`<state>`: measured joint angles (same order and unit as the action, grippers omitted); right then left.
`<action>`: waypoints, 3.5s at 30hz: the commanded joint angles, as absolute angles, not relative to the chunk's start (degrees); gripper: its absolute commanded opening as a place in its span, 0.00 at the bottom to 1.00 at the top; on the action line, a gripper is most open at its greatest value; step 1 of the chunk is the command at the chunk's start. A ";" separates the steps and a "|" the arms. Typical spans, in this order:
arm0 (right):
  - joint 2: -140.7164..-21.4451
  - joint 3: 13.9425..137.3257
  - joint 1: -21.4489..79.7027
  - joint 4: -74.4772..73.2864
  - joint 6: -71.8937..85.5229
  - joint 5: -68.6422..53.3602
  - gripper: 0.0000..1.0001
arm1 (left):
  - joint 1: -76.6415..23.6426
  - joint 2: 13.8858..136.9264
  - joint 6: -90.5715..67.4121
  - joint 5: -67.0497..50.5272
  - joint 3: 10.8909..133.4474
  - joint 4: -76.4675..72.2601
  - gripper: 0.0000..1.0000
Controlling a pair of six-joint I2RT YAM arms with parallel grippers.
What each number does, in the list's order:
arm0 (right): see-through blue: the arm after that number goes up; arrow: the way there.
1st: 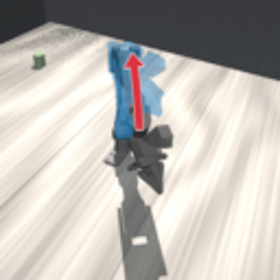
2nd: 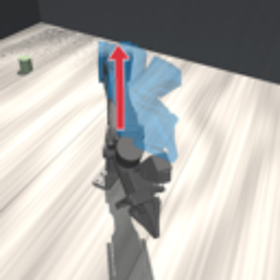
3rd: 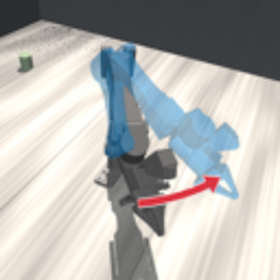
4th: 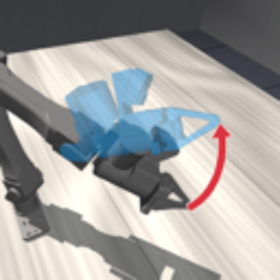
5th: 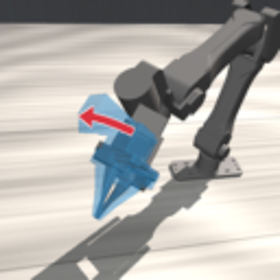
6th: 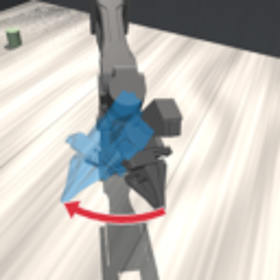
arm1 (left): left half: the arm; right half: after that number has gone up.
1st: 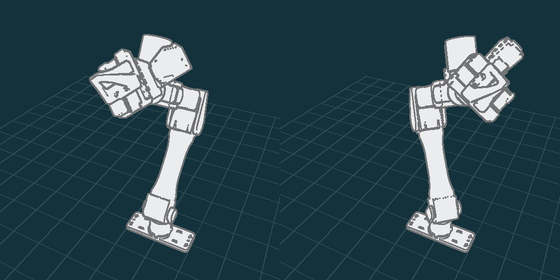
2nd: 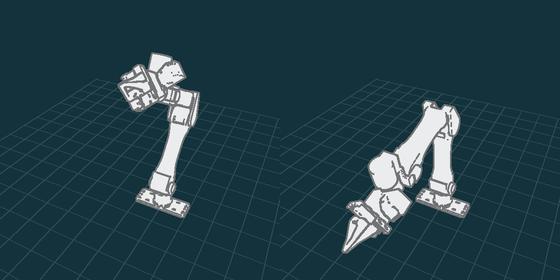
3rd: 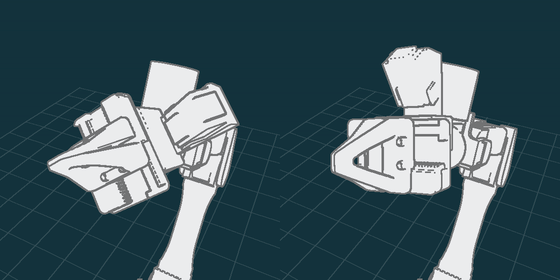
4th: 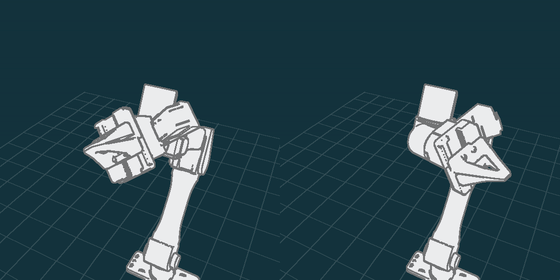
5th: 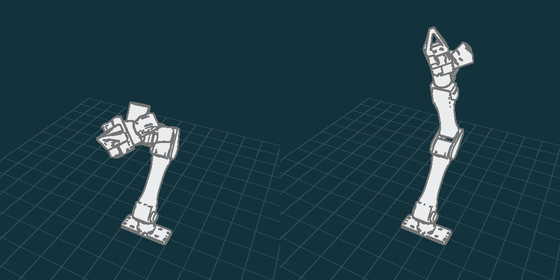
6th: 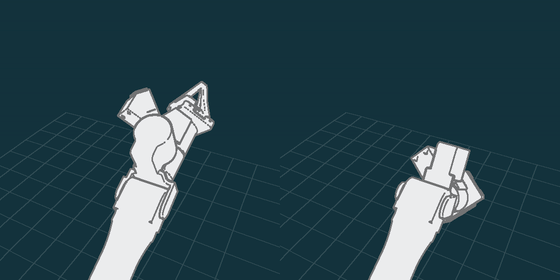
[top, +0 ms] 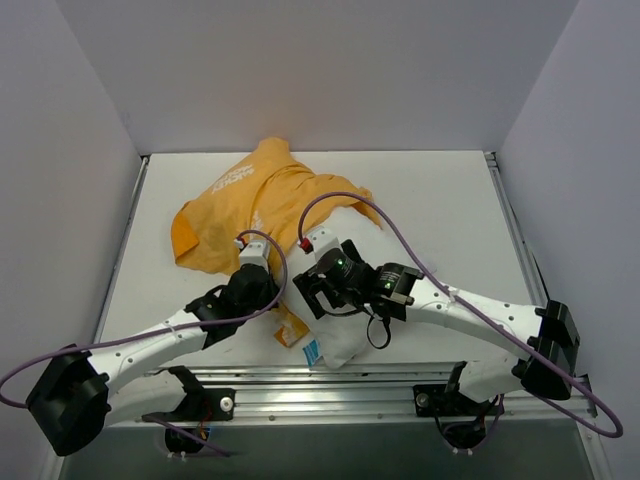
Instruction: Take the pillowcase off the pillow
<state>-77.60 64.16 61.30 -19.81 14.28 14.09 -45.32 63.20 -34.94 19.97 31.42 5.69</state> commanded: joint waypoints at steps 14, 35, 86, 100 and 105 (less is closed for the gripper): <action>-82.00 57.05 70.05 -11.69 20.65 23.73 1.00 | -45.35 56.60 -33.40 15.73 34.98 -1.85 0.11; -70.32 68.81 56.87 -25.48 19.95 33.22 0.00 | -39.30 49.83 -29.01 27.42 42.01 13.27 0.15; -65.65 65.32 40.71 -22.94 16.52 -4.19 0.96 | -25.30 72.30 -10.32 1.85 71.96 27.16 0.89; -61.18 57.66 33.05 -20.83 18.28 -9.05 0.96 | -39.64 96.50 10.63 -13.79 93.86 37.00 0.91; -58.11 56.34 32.69 -20.65 18.46 -12.30 0.96 | -40.17 101.07 11.43 -12.57 95.10 39.29 0.87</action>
<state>-60.69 57.01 32.97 -21.82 18.00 -9.06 -39.79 100.03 8.86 -10.61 92.12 36.16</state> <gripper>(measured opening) 0.961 0.882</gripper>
